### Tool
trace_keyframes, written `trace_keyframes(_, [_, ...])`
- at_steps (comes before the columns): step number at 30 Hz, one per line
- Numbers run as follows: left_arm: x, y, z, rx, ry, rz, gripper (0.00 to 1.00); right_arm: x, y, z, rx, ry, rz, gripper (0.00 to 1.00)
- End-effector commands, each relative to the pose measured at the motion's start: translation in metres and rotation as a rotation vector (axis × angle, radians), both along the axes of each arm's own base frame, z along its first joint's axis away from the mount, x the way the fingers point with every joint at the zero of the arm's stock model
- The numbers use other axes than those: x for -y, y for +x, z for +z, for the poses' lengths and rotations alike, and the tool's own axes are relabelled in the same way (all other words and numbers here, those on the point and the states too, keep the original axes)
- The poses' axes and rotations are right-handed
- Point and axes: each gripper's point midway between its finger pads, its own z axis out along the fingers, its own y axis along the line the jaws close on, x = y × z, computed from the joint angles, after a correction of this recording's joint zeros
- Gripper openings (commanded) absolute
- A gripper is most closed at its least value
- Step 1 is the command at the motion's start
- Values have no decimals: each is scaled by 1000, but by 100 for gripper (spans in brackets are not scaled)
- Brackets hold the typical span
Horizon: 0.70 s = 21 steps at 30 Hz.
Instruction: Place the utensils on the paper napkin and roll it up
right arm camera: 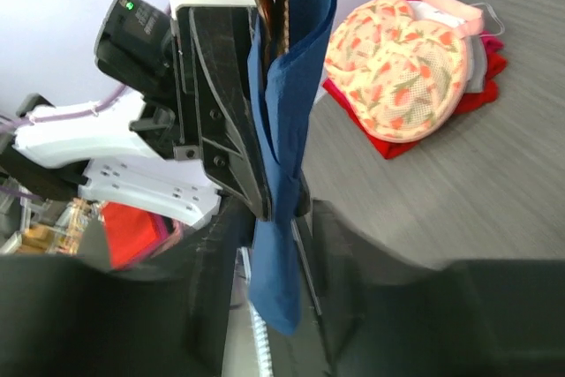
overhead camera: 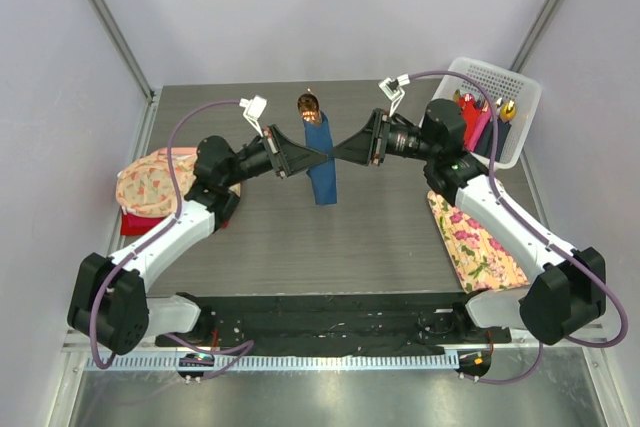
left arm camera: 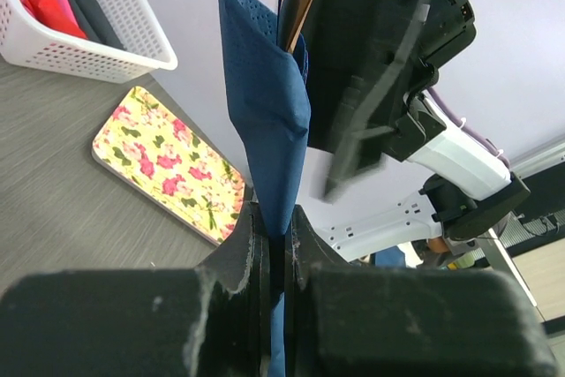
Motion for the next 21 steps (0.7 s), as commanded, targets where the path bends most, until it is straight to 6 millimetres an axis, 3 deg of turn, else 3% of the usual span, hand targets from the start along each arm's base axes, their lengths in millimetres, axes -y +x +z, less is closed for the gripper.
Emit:
trace_keyframes(1, [-6, 3, 40, 120, -67, 24, 0, 2, -10, 3, 28, -15, 13, 52])
trace_keyframes(3, [-5, 3, 41, 122, -68, 19, 0, 2, -11, 0, 34, -10, 5, 52])
trace_keyframes(6, [-4, 4, 41, 120, -67, 18, 0, -1, -17, -8, 24, -17, 31, 43])
trace_keyframes(9, [-4, 5, 42, 124, -68, 18, 0, -5, -24, -10, 33, -11, 54, 22])
trace_keyframes(11, [-5, 5, 44, 125, -70, 21, 0, -4, -27, -11, 35, -8, 62, 1])
trace_keyframes(13, [-6, 6, 44, 126, -70, 27, 0, -4, -26, -10, 42, -6, 55, 1])
trace_keyframes(14, [-6, 6, 44, 126, -71, 25, 0, -3, -26, -11, 41, -10, 54, 2])
trace_keyframes(15, [-6, 7, 44, 126, -70, 29, 0, -3, -26, -15, 20, -23, 50, 10])
trace_keyframes(18, [-9, 11, 48, 134, -75, 43, 0, -1, -28, -21, 4, -43, 51, 49])
trace_keyframes(21, [-9, 12, 49, 133, -76, 41, 0, -3, -35, -31, -12, -51, 57, 55])
